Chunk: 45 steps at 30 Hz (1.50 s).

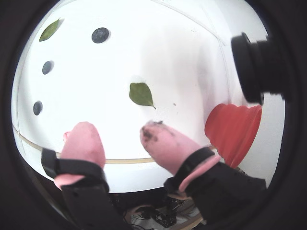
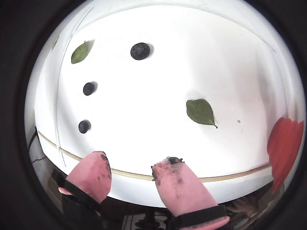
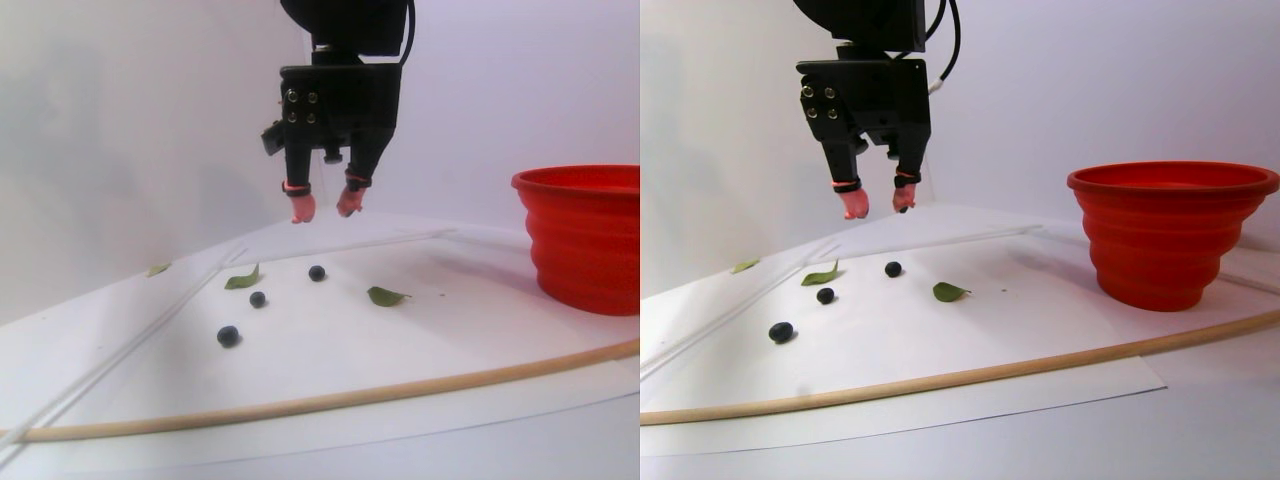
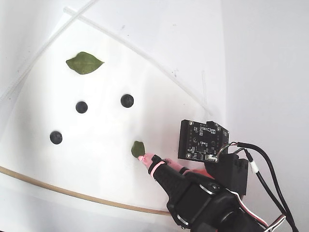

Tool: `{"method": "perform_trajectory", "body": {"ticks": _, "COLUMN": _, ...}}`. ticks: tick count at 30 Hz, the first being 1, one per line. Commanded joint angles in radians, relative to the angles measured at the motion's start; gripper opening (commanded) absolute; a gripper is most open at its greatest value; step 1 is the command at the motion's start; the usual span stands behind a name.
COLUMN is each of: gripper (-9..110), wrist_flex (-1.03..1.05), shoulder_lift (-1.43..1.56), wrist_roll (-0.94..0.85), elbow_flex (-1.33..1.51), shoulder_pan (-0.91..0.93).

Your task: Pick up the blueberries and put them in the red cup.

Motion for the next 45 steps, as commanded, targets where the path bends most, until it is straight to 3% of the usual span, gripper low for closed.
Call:
{"method": "perform_trajectory", "body": {"ticks": 1, "gripper": 18, "wrist_flex": -0.058, "shoulder_lift": -0.011, "wrist_roll": -0.023, "elbow_flex": -0.057, "shoulder_pan": -0.014}}
{"method": "perform_trajectory", "body": {"ticks": 45, "gripper": 22, "wrist_flex": -0.316, "shoulder_lift": -0.505, "wrist_roll": -0.051, "elbow_flex": -0.416, "shoulder_pan": -0.081}}
